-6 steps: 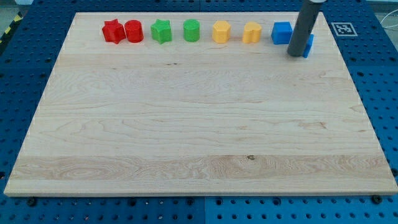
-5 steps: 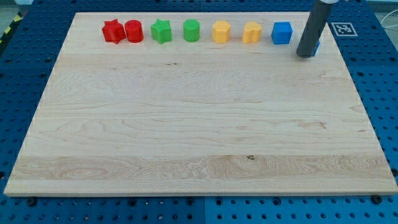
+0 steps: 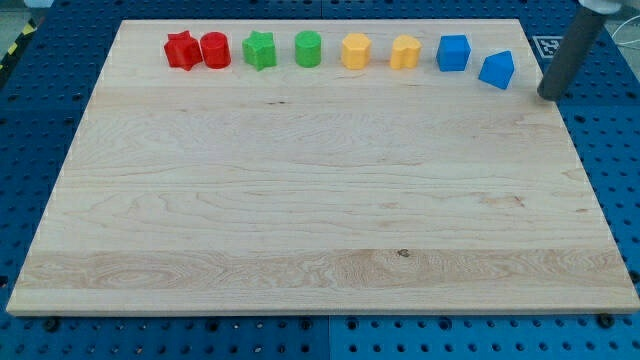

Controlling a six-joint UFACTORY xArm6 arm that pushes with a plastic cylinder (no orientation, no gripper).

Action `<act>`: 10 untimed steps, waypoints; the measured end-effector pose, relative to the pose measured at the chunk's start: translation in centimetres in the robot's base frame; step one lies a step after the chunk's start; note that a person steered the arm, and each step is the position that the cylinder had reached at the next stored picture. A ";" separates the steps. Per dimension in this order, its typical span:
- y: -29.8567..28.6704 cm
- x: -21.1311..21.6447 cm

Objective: Push the blue triangle slightly up

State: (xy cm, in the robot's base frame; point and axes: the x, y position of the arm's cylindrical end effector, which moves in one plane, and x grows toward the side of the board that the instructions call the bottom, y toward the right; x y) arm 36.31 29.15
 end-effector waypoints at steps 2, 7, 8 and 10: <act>-6.7 0.2; -3.5 -3.6; -4.6 -3.6; -5.4 -3.6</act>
